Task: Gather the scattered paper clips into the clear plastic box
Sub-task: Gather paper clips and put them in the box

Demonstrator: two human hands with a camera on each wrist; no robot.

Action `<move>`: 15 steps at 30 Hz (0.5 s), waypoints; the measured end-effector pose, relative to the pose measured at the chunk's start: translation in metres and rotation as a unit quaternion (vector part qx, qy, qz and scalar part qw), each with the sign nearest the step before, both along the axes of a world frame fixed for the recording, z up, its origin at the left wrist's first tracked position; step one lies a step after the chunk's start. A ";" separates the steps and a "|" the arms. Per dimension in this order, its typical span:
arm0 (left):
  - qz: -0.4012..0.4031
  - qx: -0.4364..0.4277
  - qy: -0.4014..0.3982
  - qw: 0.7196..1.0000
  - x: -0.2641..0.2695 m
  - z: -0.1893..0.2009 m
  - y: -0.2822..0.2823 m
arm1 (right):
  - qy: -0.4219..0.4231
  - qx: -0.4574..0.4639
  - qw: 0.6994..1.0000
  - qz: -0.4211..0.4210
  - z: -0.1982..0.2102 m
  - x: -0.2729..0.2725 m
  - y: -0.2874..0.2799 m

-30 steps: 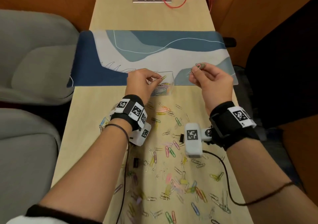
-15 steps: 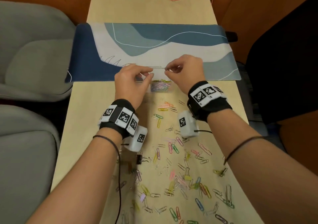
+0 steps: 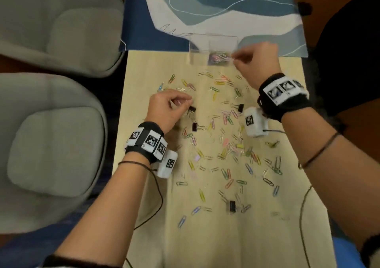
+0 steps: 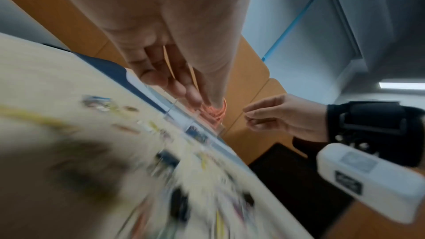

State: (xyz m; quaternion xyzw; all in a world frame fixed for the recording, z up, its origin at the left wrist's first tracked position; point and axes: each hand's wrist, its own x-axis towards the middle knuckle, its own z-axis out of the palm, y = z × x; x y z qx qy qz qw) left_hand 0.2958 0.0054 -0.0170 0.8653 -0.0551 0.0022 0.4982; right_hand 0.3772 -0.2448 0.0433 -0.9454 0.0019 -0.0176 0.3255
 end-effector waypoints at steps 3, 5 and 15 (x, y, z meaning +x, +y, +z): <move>-0.051 0.053 0.042 0.996 -0.059 -0.004 0.023 | 0.065 0.002 0.998 0.010 0.000 -0.086 -0.013; -0.065 0.076 0.071 0.992 -0.101 -0.010 0.040 | 0.146 0.014 0.989 -0.014 -0.010 -0.154 -0.029; -0.124 0.133 0.149 0.972 -0.254 -0.044 0.040 | 0.302 0.017 0.947 -0.109 -0.069 -0.344 -0.037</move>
